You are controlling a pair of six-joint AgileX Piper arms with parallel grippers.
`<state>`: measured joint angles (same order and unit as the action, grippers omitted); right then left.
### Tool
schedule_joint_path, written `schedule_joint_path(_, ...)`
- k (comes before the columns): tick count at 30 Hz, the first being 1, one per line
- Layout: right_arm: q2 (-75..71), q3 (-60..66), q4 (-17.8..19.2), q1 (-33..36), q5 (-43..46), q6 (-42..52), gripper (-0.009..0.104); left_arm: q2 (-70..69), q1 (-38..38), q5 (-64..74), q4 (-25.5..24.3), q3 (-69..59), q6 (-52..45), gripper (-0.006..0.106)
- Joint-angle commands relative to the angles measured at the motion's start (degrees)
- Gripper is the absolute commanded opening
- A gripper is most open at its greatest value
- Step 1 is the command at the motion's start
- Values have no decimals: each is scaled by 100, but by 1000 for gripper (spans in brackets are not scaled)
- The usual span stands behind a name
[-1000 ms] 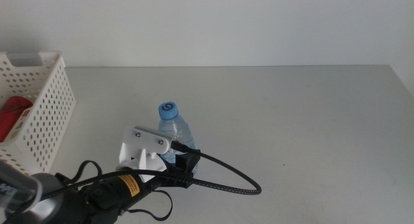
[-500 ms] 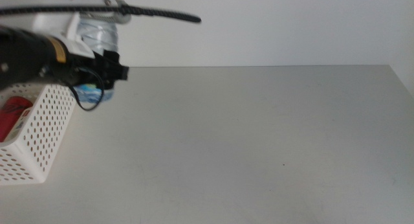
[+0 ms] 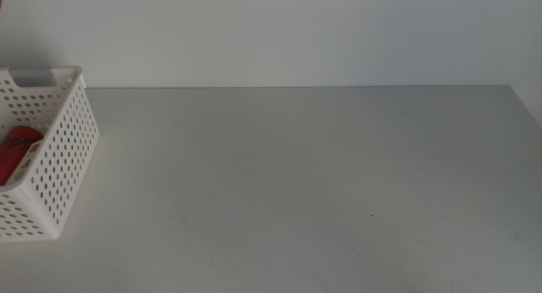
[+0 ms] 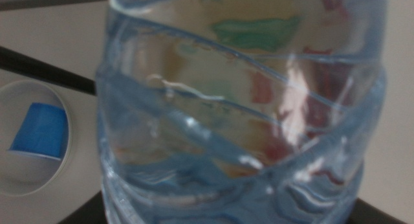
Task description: Use arms to grab the bottles and put them into the dustbin to the left of the table.
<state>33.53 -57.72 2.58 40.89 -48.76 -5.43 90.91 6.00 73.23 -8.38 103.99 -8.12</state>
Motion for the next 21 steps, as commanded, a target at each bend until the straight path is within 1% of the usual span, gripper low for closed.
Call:
schedule_joint_path(1, 43, -179, 78, 15, 362, 71, 62, 30, 232, 103, 5, 292, -93, -2)
schedule_joint_path(9, 43, -179, 78, 15, 362, 71, 62, 972, 611, 107, -92, 292, -93, -2)
schedule_joint_path(16, 43, -179, 78, 15, 362, 71, 62, 1724, 611, 36, -39, 292, -122, -2)
schedule_joint_path(18, 43, -179, 73, 15, 362, 71, 62, 1888, 611, -109, -20, 292, -147, 0)
schedule_joint_path(21, 43, -179, 73, 15, 362, 71, 62, 2079, 611, -177, 8, 292, -302, 8)
